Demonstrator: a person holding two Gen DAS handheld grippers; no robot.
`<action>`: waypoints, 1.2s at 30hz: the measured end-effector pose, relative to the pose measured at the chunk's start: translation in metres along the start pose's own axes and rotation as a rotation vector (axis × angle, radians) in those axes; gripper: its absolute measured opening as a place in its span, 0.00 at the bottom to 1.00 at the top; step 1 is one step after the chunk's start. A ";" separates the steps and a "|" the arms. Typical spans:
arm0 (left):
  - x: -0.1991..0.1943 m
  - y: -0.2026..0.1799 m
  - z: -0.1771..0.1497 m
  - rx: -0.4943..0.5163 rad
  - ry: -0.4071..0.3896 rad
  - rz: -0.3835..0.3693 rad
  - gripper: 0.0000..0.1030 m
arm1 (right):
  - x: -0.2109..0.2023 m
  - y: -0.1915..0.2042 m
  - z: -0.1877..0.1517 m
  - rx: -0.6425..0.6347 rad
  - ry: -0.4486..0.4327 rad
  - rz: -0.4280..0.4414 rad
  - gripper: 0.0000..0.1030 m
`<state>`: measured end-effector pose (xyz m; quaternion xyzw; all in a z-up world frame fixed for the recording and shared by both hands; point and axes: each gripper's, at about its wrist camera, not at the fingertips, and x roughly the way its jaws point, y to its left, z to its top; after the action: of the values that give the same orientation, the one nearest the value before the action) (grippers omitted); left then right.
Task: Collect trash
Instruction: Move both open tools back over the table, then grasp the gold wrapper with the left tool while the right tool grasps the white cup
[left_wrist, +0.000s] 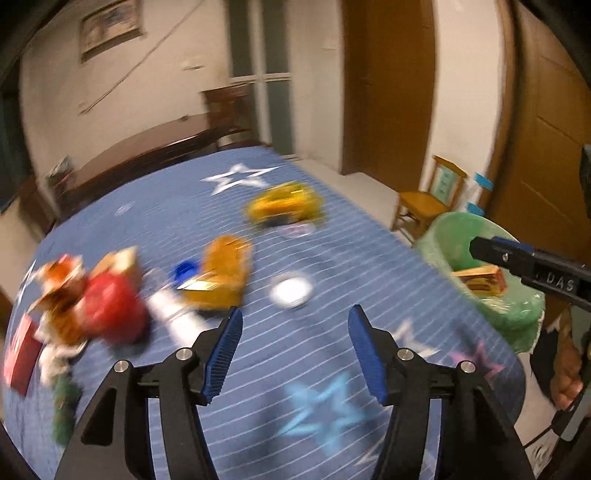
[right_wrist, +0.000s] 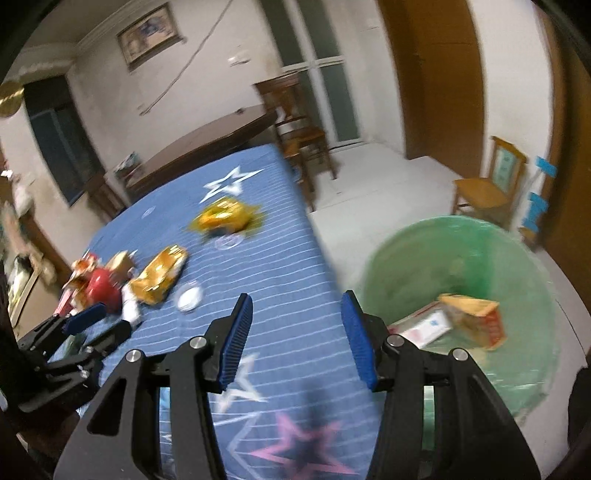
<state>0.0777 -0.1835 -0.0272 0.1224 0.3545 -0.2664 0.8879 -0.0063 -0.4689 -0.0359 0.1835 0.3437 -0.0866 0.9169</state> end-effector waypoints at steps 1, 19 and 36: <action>-0.004 0.012 -0.005 -0.018 0.000 0.012 0.59 | 0.005 0.010 -0.002 -0.014 0.012 0.018 0.46; -0.059 0.163 -0.048 -0.251 0.010 0.109 0.60 | 0.103 0.128 -0.009 -0.315 0.167 0.030 0.46; 0.016 0.092 0.029 -0.118 0.052 0.067 0.61 | 0.114 0.113 -0.004 -0.257 0.157 0.072 0.37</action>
<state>0.1558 -0.1252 -0.0149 0.0884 0.3883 -0.2118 0.8925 0.1085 -0.3676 -0.0833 0.0830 0.4157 0.0056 0.9057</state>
